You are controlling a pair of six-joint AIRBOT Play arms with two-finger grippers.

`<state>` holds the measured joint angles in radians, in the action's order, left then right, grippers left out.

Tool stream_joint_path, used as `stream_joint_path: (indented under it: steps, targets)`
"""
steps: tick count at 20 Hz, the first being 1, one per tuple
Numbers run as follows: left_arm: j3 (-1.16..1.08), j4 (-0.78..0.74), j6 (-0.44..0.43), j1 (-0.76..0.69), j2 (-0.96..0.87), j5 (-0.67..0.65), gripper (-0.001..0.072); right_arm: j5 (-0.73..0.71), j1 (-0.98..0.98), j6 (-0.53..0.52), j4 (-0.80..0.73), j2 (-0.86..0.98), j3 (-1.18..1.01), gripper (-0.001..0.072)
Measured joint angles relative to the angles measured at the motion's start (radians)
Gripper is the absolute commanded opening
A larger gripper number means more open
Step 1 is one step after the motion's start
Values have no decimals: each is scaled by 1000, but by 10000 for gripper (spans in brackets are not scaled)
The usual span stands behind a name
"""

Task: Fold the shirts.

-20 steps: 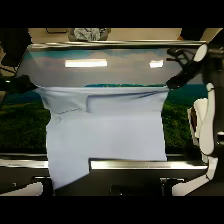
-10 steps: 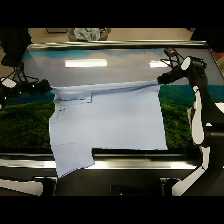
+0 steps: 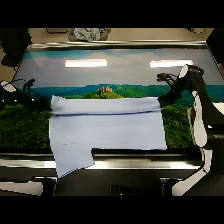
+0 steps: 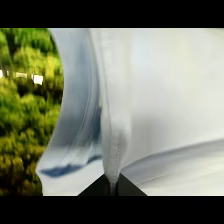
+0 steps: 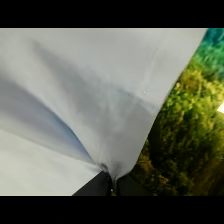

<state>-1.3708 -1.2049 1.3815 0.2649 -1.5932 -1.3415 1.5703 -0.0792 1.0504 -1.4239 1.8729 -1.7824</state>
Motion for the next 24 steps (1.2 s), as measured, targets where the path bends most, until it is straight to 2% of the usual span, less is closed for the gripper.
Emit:
stream_joint_path:
  steps: [3, 4, 5, 6, 7, 9, 13, 15, 20, 24]
  targets:
    - [47, -16, 14, 0, 0, -32, 37, 19, 1, 11, 9, 0, 33, 45]
    - [55, -19, 18, 1, 0, -36, 112, 21, 5, 19, 14, 0, 38, 102]
    - [61, -21, 26, 2, 0, -39, 315, 21, 10, 27, 19, 1, 42, 344]
    - [61, -26, 34, 2, 0, -40, 446, 23, 14, 30, 22, 1, 44, 464]
    - [56, -26, 39, 5, 2, -43, 451, 26, 16, 31, 27, 0, 45, 465]
    - [29, -26, 41, 19, 10, -71, 451, 60, -1, 26, 19, -18, 37, 525]
    - [48, -26, 44, 82, 89, -138, 455, 155, -110, -4, 2, -109, 66, 525]
    - [175, -26, 43, 108, 169, -127, 462, 142, -164, -8, -3, -185, 169, 524]
    - [617, 1, -5, 133, 433, -37, 462, -5, -210, -43, -2, -373, 524, 524]
    - [843, 8, -32, 138, 600, -13, 461, -68, -219, -61, -4, -436, 654, 523]
